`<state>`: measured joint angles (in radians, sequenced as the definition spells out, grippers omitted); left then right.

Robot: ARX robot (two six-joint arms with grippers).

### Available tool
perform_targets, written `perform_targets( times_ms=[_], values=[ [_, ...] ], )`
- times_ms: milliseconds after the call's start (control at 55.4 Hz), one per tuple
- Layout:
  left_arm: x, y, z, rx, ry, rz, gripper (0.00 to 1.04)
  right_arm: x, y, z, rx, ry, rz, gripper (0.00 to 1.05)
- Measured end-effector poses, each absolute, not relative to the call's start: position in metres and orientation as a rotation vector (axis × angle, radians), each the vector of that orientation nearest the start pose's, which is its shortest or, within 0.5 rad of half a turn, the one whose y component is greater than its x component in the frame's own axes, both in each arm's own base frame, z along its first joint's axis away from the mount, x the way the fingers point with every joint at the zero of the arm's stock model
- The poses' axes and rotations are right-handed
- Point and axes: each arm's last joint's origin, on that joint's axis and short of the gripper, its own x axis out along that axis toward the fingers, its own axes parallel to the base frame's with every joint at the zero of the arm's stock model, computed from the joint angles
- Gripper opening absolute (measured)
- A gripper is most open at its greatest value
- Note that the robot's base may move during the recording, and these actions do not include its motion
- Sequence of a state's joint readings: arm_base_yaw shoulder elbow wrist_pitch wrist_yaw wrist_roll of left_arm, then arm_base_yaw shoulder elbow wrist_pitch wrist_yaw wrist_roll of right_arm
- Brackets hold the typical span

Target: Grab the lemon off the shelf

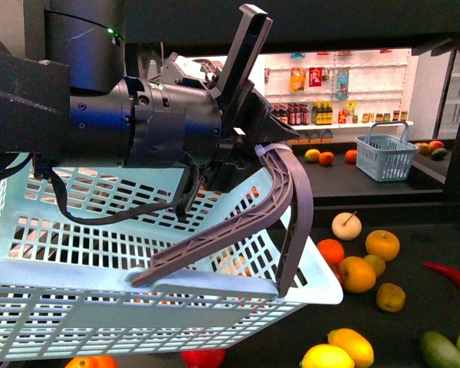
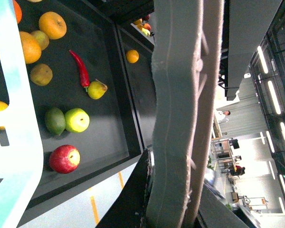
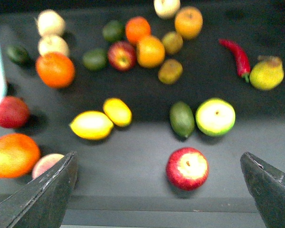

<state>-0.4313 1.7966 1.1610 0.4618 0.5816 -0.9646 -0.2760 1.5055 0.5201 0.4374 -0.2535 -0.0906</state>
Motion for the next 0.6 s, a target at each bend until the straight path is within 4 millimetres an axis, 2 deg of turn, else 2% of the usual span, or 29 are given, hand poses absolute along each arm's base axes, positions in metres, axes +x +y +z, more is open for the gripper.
perform_targets(
  times_ms=[126,216,415,595],
  values=[
    [0.359,-0.183,0.247,-0.887,0.652,-0.838,0.10,0.309,-0.072,0.099,0.075,0.664,0.150,1.02],
    [0.359,-0.183,0.247,-0.887,0.656,-0.844,0.10,0.333,-0.069,0.077,0.016,0.713,0.219,1.02],
    [0.359,-0.184,0.247,-0.887,0.655,-0.843,0.10,0.375,-0.051,0.032,-0.203,0.732,0.403,1.02],
    [0.359,-0.184,0.247,-0.886,0.654,-0.842,0.10,0.391,-0.026,0.012,-0.399,0.655,0.634,1.02]
  ],
)
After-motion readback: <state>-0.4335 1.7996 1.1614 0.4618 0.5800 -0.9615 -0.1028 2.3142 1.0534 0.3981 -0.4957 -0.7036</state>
